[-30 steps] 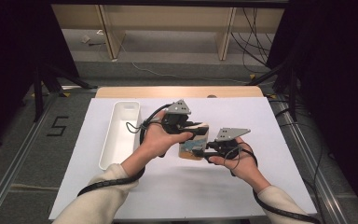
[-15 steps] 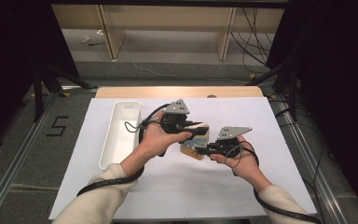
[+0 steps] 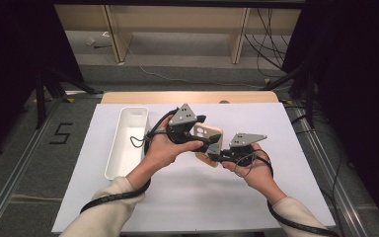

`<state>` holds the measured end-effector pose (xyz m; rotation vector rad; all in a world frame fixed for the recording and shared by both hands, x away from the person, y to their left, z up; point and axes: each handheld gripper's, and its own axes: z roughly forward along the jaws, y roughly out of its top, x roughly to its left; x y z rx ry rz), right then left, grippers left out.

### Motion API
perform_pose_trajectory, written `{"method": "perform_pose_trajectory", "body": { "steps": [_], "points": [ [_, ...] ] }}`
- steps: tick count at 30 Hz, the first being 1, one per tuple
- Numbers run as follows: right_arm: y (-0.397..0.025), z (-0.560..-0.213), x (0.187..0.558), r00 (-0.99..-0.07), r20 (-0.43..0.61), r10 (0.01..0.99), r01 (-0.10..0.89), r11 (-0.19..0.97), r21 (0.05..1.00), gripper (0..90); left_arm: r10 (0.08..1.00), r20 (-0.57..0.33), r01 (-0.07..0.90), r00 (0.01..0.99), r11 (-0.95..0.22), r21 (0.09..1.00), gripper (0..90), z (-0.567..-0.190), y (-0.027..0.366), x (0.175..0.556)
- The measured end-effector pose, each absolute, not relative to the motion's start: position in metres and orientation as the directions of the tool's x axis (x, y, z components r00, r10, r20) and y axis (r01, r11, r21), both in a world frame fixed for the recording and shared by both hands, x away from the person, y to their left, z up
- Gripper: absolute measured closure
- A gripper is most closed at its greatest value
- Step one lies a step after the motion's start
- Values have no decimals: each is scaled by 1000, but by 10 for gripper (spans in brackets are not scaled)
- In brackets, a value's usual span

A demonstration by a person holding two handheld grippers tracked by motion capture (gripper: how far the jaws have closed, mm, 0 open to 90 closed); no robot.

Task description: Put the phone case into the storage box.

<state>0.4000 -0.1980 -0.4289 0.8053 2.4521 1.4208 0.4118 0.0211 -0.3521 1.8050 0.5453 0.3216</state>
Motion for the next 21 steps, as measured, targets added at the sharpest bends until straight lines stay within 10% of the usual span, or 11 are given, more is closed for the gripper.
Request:
{"method": "perform_pose_trajectory", "body": {
  "steps": [4, 21],
  "points": [
    [-198, -431, 401, -809, 94, 580, 376, 388, 841, 806, 569, -29, 184, 822, -217, 959, 3, -350, 24, 406],
    [-198, -428, 400, -771, 78, 632, 382, 361, 850, 806, 625, -11, 194, 780, -225, 955, 0, -365, 16, 407]
  ]
}}
